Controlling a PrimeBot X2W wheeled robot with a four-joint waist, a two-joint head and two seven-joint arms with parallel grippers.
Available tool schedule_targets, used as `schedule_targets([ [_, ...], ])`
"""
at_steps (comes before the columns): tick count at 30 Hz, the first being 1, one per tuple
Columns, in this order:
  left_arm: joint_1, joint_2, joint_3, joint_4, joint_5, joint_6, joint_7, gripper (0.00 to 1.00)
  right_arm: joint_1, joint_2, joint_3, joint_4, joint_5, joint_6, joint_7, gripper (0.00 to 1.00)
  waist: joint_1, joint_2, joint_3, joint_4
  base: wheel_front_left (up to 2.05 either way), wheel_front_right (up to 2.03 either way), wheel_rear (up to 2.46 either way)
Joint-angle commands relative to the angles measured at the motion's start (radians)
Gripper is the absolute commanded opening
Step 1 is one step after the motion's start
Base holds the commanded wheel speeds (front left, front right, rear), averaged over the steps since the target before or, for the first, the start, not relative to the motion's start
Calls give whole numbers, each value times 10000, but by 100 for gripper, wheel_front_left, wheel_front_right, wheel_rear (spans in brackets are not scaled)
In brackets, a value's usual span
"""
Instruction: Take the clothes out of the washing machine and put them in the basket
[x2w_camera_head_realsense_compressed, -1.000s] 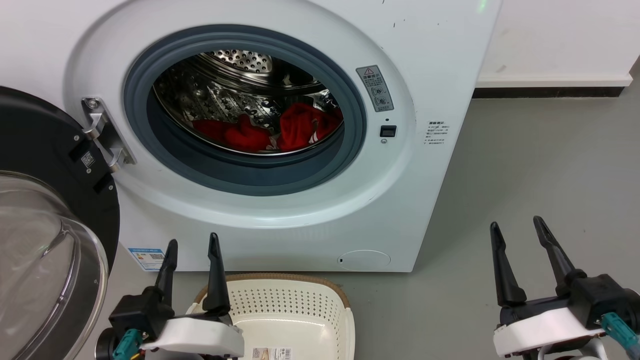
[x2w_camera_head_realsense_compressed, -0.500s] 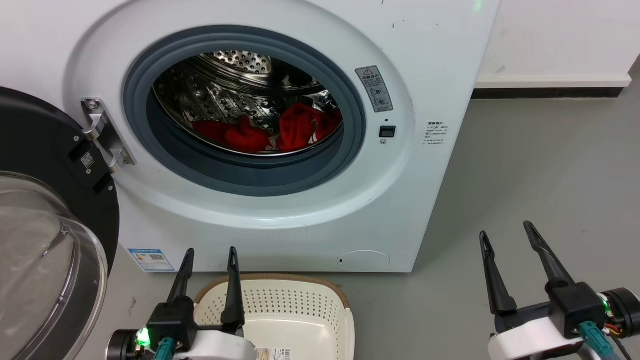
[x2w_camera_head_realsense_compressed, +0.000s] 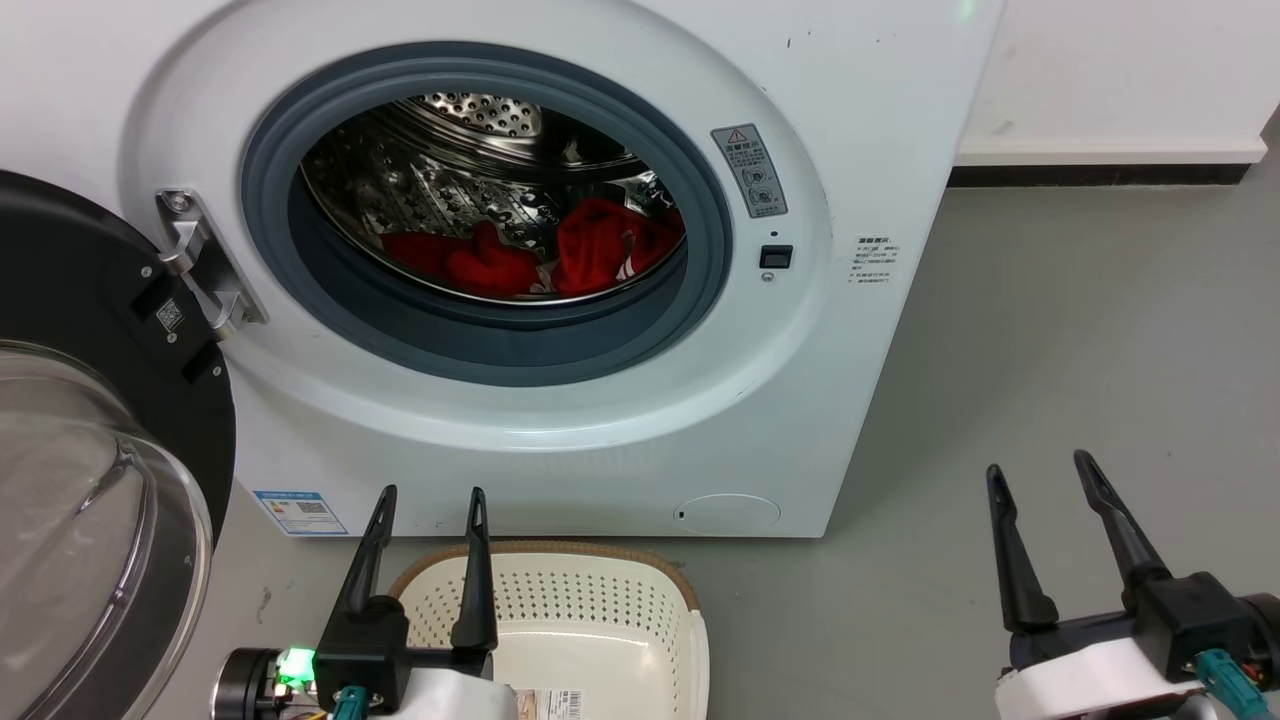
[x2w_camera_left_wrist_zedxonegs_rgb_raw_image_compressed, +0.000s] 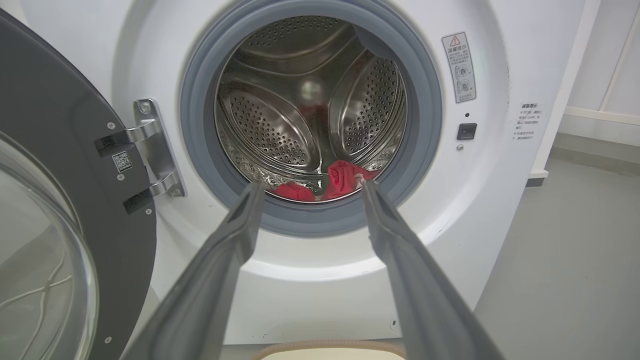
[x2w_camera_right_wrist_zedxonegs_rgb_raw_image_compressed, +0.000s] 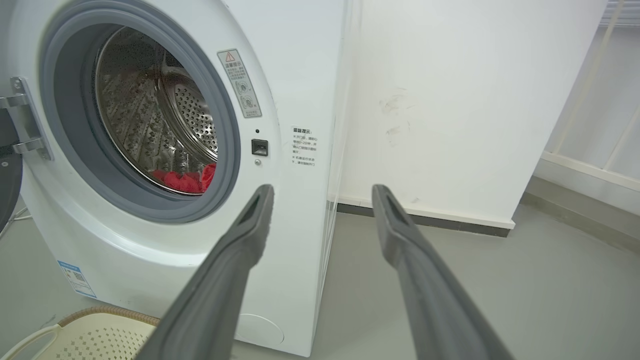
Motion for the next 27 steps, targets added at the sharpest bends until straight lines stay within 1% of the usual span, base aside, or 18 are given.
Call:
schedule_targets([
  [1,90,-36,94,-15,76,-104,-75,100,98,-39,-121,141,141,-7,-86,100,0,0,8,-8,0,0,0],
  [6,199,-202,346,296,-38,-588,-80,100,15,-36,-172,471,351,-7,-88,100,0,0,47,-39,0,0,0],
  [7,199,-202,346,296,-38,-588,-80,100,15,-36,-172,471,351,-7,-88,100,0,0,47,-39,0,0,0],
  [11,130,-266,494,574,36,-815,-80,100,-7,-32,-226,756,508,-7,-88,100,0,0,62,-38,0,0,0],
  [19,121,-357,635,925,229,-927,-81,100,-45,-30,-183,921,601,-7,-88,100,0,0,59,-48,0,0,0],
  [27,77,-384,612,954,396,-937,-81,100,-47,-30,-159,912,630,-7,-88,100,0,0,38,-34,0,0,0],
])
